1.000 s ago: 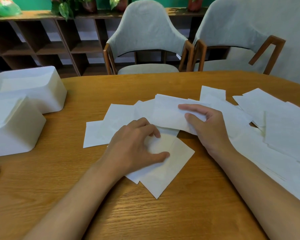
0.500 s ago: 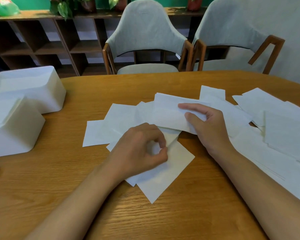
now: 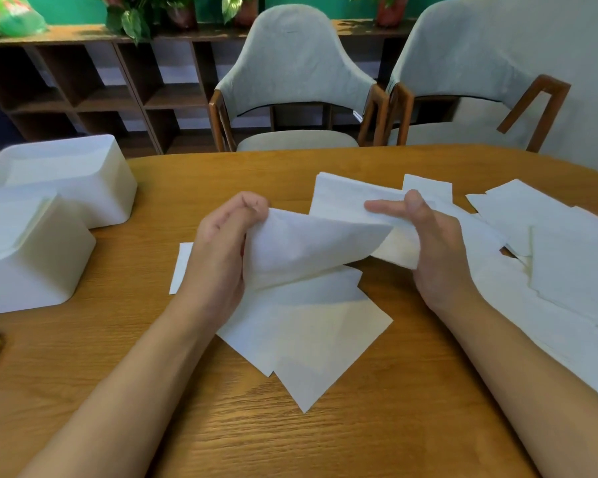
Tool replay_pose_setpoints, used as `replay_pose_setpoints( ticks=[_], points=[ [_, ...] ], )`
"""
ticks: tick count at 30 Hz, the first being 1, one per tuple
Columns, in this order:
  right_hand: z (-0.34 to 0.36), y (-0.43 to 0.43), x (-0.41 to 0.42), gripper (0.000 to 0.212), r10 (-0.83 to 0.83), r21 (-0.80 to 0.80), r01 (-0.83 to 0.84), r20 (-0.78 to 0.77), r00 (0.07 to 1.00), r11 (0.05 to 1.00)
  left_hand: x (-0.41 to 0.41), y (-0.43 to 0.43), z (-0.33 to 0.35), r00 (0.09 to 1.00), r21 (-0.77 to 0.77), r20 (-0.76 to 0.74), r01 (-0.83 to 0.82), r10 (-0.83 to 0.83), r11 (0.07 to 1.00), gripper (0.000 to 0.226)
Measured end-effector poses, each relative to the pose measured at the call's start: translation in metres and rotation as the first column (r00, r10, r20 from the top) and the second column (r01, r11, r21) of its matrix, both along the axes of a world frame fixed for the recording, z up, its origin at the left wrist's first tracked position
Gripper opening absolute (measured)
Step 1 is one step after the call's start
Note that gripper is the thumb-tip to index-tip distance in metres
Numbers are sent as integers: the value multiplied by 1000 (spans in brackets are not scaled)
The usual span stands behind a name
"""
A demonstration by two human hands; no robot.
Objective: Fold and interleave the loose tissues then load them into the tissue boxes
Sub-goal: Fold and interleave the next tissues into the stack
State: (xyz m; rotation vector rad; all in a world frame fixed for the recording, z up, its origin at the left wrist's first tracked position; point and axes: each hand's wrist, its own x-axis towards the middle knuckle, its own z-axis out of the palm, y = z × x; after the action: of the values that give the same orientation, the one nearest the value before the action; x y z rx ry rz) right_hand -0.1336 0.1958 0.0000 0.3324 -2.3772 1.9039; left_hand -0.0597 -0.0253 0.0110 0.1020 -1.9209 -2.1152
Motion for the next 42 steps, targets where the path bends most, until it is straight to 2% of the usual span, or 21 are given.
replay_pose_setpoints(
  ticks=[4, 9, 12, 14, 16, 19, 21, 25, 28, 30, 33, 37, 42],
  points=[
    [-6, 2, -4, 53, 32, 12, -31, -3, 999, 999, 1, -4, 6, 1000, 32, -17, -19, 20, 999, 27],
    [-1, -1, 7, 62, 146, 26, -144, -179, 973, 989, 2, -6, 10, 998, 158, -24, -48, 53, 986, 21],
    [3, -5, 11, 28, 177, 81, -164, -194, 965, 983, 2, -7, 9, 993, 229, 17, -117, 116, 966, 41],
    [3, -6, 13, 12, 198, 105, -183, -151, 969, 977, 1, -8, 8, 988, 234, 33, -153, 149, 960, 46],
    [2, -7, 12, 11, 206, 116, -193, -116, 972, 974, 0, -8, 7, 983, 191, 44, -181, 176, 965, 43],
    [-2, -5, 4, 10, 162, 105, -160, -17, 987, 982, 1, -6, 6, 972, 8, -34, -232, 232, 973, 36],
    [-7, -4, -2, 6, 123, 60, -128, 85, 989, 990, 2, -4, 5, 980, -77, -63, -195, 190, 978, 32],
    [-11, -2, -7, 6, 128, -40, -122, 227, 966, 992, 3, -7, -2, 990, -271, -75, -136, 120, 953, 58],
    [-10, -1, -7, 7, 161, -71, -147, 271, 949, 987, 3, -7, -3, 993, -240, -72, -105, 90, 965, 49],
    [-10, -1, -7, 5, 159, -67, -146, 268, 950, 987, 2, -8, -3, 994, -202, -73, -100, 86, 974, 32],
    [-12, -2, -6, 8, 100, 35, -109, 196, 976, 993, 0, -13, -5, 989, -259, -133, -102, 69, 961, 13],
    [-12, -2, -5, 9, 65, 95, -75, 106, 992, 993, -2, -19, -8, 975, -373, -214, -137, 58, 918, 12],
    [-13, 0, -8, 18, 1, 90, -4, 30, 1000, 996, -2, -19, -6, 979, -320, -205, -74, 8, 945, 17]
  ],
)
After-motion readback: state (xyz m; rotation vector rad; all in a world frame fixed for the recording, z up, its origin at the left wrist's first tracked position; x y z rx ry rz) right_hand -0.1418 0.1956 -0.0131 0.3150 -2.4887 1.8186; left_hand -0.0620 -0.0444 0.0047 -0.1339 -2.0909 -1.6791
